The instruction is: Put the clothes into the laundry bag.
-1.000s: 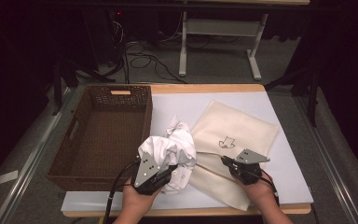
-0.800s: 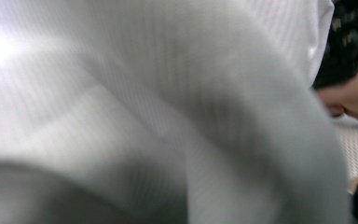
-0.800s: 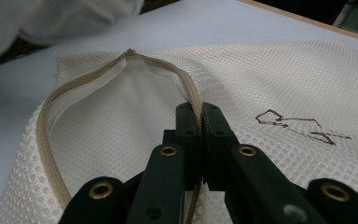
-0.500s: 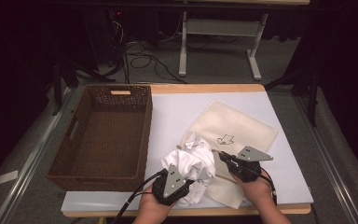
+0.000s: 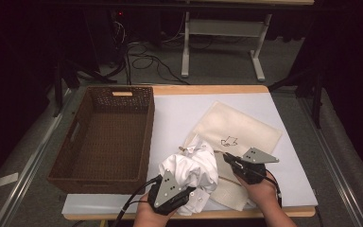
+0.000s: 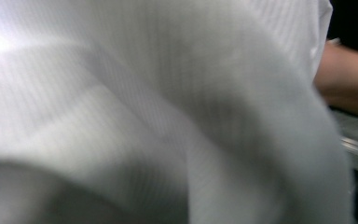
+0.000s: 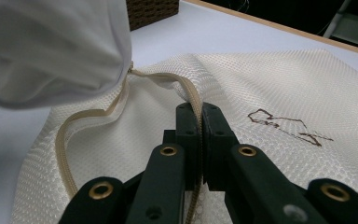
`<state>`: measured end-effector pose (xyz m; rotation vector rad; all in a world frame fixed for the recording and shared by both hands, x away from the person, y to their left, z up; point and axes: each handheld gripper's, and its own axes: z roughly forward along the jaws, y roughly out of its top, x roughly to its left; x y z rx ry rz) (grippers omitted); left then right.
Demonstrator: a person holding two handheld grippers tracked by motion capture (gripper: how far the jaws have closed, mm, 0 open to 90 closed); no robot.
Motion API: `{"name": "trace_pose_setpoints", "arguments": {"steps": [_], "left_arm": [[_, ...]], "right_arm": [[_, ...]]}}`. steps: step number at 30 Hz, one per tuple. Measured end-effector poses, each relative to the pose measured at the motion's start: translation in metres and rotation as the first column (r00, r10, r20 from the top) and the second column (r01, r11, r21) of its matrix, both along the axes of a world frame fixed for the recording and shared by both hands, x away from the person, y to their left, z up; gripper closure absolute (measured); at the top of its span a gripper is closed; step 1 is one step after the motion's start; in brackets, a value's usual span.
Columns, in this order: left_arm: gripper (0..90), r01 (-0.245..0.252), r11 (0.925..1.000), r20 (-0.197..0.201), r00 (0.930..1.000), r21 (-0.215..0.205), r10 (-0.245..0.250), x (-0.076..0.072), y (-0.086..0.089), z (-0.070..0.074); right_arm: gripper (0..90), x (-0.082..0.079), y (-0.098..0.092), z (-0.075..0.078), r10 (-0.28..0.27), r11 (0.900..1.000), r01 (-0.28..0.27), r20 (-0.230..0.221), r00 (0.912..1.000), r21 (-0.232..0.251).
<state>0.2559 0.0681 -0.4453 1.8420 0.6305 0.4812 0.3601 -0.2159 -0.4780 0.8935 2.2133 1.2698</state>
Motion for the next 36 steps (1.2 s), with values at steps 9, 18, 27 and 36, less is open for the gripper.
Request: {"name": "trace_pose_setpoints", "arguments": {"steps": [9,18,27,36], "left_arm": [[67.3,0.101,0.9904,-0.097,0.9910,0.095,-0.092,0.004,-0.030,-0.029],[67.3,0.146,0.9837,-0.142,0.9813,0.105,-0.130,0.006,-0.041,-0.038],[67.1,0.086,0.9944,-0.158,0.9846,0.061,-0.076,0.026,-0.032,-0.031],[67.0,0.094,0.9893,-0.156,0.9849,0.112,-0.076,0.047,-0.032,-0.014]], "right_arm": [[88.1,0.000,-0.001,0.005,-0.007,1.000,0.006,0.009,0.9999,0.023],[88.2,0.000,-0.005,0.012,-0.026,0.998,0.025,0.025,0.9993,0.058],[88.1,-0.007,-0.005,0.020,-0.007,0.997,0.003,0.051,0.9987,0.083],[88.1,-0.008,-0.002,0.016,0.006,0.997,-0.009,0.030,0.9995,0.081]]}}
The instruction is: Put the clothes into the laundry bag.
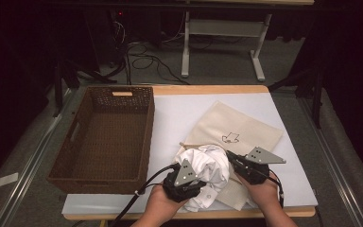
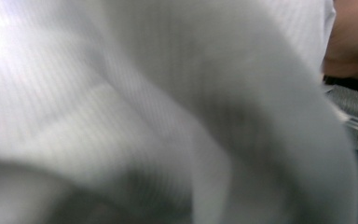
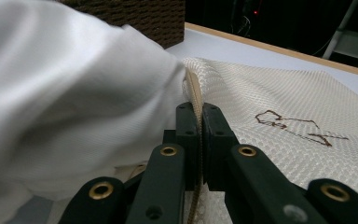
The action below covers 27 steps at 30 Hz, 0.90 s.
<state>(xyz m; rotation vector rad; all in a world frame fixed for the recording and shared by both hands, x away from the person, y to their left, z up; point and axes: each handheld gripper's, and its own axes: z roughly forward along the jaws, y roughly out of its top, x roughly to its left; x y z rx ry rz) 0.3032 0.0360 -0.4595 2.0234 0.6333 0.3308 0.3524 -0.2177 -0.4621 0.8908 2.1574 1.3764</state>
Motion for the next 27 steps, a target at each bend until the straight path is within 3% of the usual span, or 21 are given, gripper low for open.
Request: {"name": "trace_pose_setpoints", "arguments": {"steps": [3,6,8,10,17,19,22,23,24,27], "left_arm": [[66.9,0.011,0.9999,-0.021,0.9997,0.012,-0.011,0.009,-0.006,-0.018],[66.8,0.003,0.9995,-0.064,0.9979,-0.031,-0.005,0.017,-0.009,-0.033],[66.9,0.002,0.9997,-0.087,0.9962,-0.025,-0.004,0.020,-0.010,-0.040],[67.0,-0.002,0.9998,-0.106,0.9944,-0.019,0.000,0.021,-0.011,-0.044],[65.8,-0.039,0.9978,-0.146,0.9888,-0.055,0.030,0.023,-0.010,-0.048],[64.2,-0.062,0.9963,-0.134,0.9895,-0.060,0.054,0.020,-0.009,-0.045],[65.5,-0.084,0.9955,-0.022,0.9963,-0.043,0.083,0.009,-0.011,-0.029],[66.0,-0.084,0.9955,-0.022,0.9963,-0.043,0.083,0.009,-0.011,-0.029],[66.2,-0.091,0.9958,0.021,0.9956,-0.011,0.092,0.006,-0.014,-0.019],[66.4,-0.105,0.9945,0.016,0.9944,-0.003,0.105,0.011,-0.013,-0.016]], "right_arm": [[88.1,0.000,-0.001,-0.001,-0.003,1.000,0.003,0.001,1.0000,0.007],[88.2,0.000,-0.004,-0.001,-0.014,1.000,0.014,-0.002,0.9999,0.014],[88.2,-0.001,-0.005,0.000,-0.021,0.999,0.021,-0.001,0.9998,0.026],[88.2,-0.002,-0.006,0.003,-0.016,0.999,0.016,0.021,0.9996,0.027],[88.1,-0.011,-0.005,0.009,0.000,1.000,-0.001,0.046,0.9989,0.027],[88.2,-0.015,-0.005,0.009,0.003,1.000,-0.004,0.049,0.9988,0.021],[88.2,-0.015,-0.005,0.007,0.002,1.000,-0.003,0.043,0.9991,0.022],[88.1,-0.015,-0.006,0.007,0.003,1.000,-0.004,0.044,0.9990,0.020],[88.1,-0.014,-0.006,0.006,0.000,1.000,-0.001,0.041,0.9992,0.023],[88.1,-0.011,-0.006,0.005,0.001,1.000,-0.002,0.035,0.9994,0.026]]}}
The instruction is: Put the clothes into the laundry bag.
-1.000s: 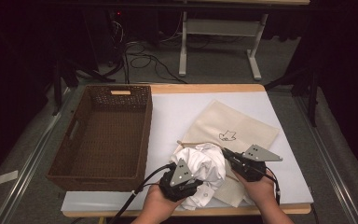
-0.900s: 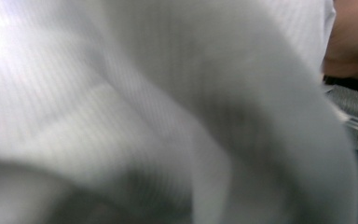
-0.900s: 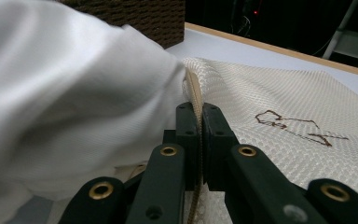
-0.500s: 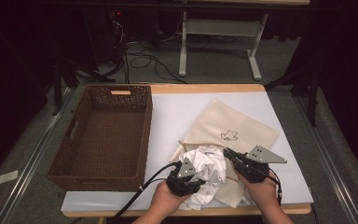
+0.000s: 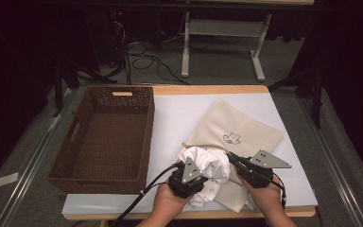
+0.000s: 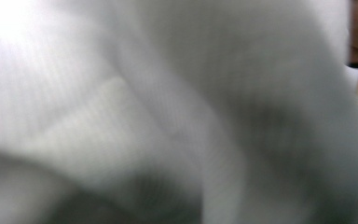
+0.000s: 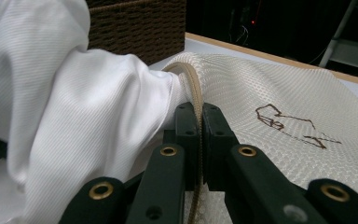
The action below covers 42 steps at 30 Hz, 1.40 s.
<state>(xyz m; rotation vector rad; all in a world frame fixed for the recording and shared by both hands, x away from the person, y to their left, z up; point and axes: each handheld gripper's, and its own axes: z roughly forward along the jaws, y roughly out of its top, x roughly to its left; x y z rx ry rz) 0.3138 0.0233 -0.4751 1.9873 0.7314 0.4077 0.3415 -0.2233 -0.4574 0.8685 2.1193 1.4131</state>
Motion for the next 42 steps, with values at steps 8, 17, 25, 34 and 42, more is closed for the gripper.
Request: {"name": "trace_pose_setpoints", "arguments": {"steps": [8,17,25,34,42], "left_arm": [[62.2,0.003,0.9999,-0.082,0.9967,0.014,-0.002,0.022,-0.011,-0.020],[26.2,-0.061,0.9956,-0.111,0.9925,-0.071,0.053,0.016,-0.009,-0.021],[47.0,-0.082,0.9897,0.048,0.9949,-0.117,0.088,-0.004,0.002,-0.002],[76.6,-0.048,0.9988,-0.009,0.9988,-0.012,0.048,0.021,-0.025,-0.019],[34.6,-0.093,0.9942,-0.083,0.9926,-0.053,0.089,0.026,-0.018,-0.021]], "right_arm": [[88.1,0.000,0.000,-0.001,-0.014,1.000,0.014,0.006,0.9999,0.008],[88.1,0.001,-0.002,-0.003,-0.011,1.000,0.011,-0.008,0.9999,-0.001],[88.1,0.001,0.000,-0.003,-0.009,1.000,0.009,-0.002,1.0000,-0.006],[88.1,0.002,-0.001,-0.002,-0.006,1.000,0.006,-0.009,0.9999,0.003],[88.1,0.001,-0.003,-0.002,-0.005,1.000,0.005,-0.012,0.9999,0.012]]}}
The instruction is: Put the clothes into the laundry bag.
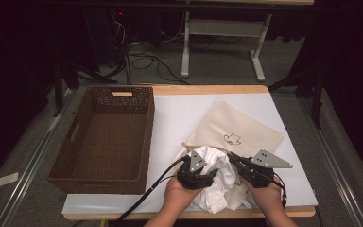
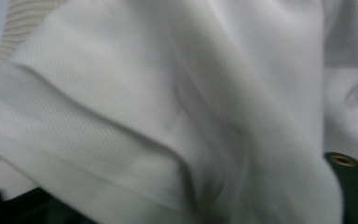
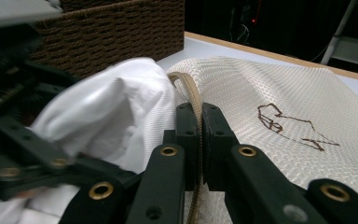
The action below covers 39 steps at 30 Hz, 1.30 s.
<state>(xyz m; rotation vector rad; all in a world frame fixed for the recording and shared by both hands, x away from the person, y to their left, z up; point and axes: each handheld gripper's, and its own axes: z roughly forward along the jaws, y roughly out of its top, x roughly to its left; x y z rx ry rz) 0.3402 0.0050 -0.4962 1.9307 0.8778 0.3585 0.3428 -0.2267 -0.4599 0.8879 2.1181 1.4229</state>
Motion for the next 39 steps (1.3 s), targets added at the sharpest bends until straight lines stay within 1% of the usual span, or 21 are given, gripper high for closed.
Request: {"name": "trace_pose_setpoints", "arguments": {"steps": [2,5,11,12,13,14,15,16,18,19,20,22,24,25,26,30,32,33,35,36,39], "left_arm": [[24.0,-0.010,0.9999,-0.013,0.9999,-0.013,0.010,-0.007,0.007,0.003],[16.1,-0.015,0.9999,-0.005,0.9999,-0.007,0.015,-0.020,0.016,0.007],[15.0,-0.040,0.9991,0.000,0.9992,-0.014,0.040,-0.034,0.034,0.010],[15.0,-0.043,0.9990,0.011,0.9990,-0.012,0.043,-0.036,0.036,0.011],[15.1,-0.050,0.9986,0.045,0.9977,-0.015,0.051,-0.039,0.039,0.015],[15.5,-0.050,0.9986,0.045,0.9977,-0.015,0.051,-0.039,0.039,0.015],[16.2,-0.048,0.9977,0.060,0.9969,-0.047,0.051,-0.037,0.038,0.019],[17.7,-0.048,0.9977,0.060,0.9969,-0.047,0.051,-0.037,0.038,0.019],[26.4,-0.010,0.9988,0.088,0.9960,-0.047,0.014,-0.032,0.029,0.025],[36.0,-0.010,0.9988,0.088,0.9960,-0.047,0.014,-0.032,0.029,0.025],[52.9,0.005,0.9991,0.092,0.9957,-0.043,-0.001,-0.029,0.024,0.026],[73.9,0.023,0.9994,0.069,0.9974,-0.027,-0.021,-0.019,0.009,0.022],[81.8,0.032,0.9994,0.063,0.9975,0.016,-0.033,-0.013,-0.004,0.015],[82.4,0.032,0.9994,0.063,0.9975,0.016,-0.033,-0.013,-0.004,0.015],[82.5,0.040,0.9988,0.028,0.9988,0.029,-0.041,-0.005,-0.013,0.008],[81.9,0.020,0.9984,0.000,0.9998,0.052,-0.020,0.007,-0.020,-0.001],[78.9,-0.004,0.9990,-0.015,0.9999,0.046,0.005,0.014,-0.019,-0.005],[75.5,-0.018,0.9996,-0.014,0.9997,0.020,0.018,0.015,-0.016,-0.006],[62.8,-0.031,0.9995,0.021,0.9993,0.008,0.031,0.010,-0.012,-0.003],[53.9,-0.031,0.9995,0.021,0.9993,0.008,0.031,0.010,-0.012,-0.003],[36.0,-0.035,0.9994,0.058,0.9977,-0.003,0.035,-0.008,0.004,0.008]], "right_arm": [[88.1,0.000,0.001,-0.001,0.003,1.000,-0.003,-0.002,1.0000,-0.002],[88.1,0.000,0.002,-0.001,0.006,1.000,-0.006,-0.003,1.0000,-0.006],[88.1,-0.001,0.002,0.000,0.002,1.000,-0.002,0.002,1.0000,-0.013],[88.1,-0.001,0.002,0.000,0.000,1.000,0.000,0.004,1.0000,-0.013],[88.1,-0.001,0.002,0.000,0.001,1.000,0.000,0.004,1.0000,-0.013],[88.1,-0.001,0.002,0.000,0.000,1.000,0.000,0.001,1.0000,-0.009],[88.0,-0.001,0.002,0.000,0.001,1.000,0.000,0.001,1.0000,-0.015],[88.0,-0.001,0.002,0.000,0.001,1.000,0.000,0.001,1.0000,-0.015],[88.1,-0.001,0.003,-0.001,0.000,1.000,0.000,0.004,1.0000,-0.015],[88.1,-0.001,0.003,-0.001,0.000,1.000,0.000,0.004,1.0000,-0.015],[88.1,0.000,0.003,-0.001,0.000,1.000,0.000,0.003,1.0000,-0.013],[88.1,0.000,0.003,-0.001,-0.002,1.000,0.002,0.004,1.0000,-0.014],[88.1,0.000,0.003,-0.001,-0.003,1.000,0.003,0.003,1.0000,-0.014],[88.1,0.000,0.003,-0.001,-0.003,1.000,0.003,0.003,1.0000,-0.014],[88.1,0.000,0.003,-0.001,-0.004,1.000,0.004,0.000,1.0000,-0.008],[88.1,-0.001,0.002,0.001,-0.001,1.000,0.001,0.002,1.0000,-0.005],[88.1,-0.002,0.002,0.003,0.006,1.000,-0.006,0.017,0.9998,0.000],[88.1,-0.002,0.001,0.003,0.008,1.000,-0.008,0.023,0.9997,0.002],[88.1,-0.002,0.000,0.003,0.005,1.000,-0.005,0.017,0.9998,0.002],[88.1,-0.002,0.000,0.002,0.008,1.000,-0.008,0.013,0.9999,0.007],[88.1,-0.002,0.000,0.002,0.005,1.000,-0.006,0.014,0.9999,0.003]]}}
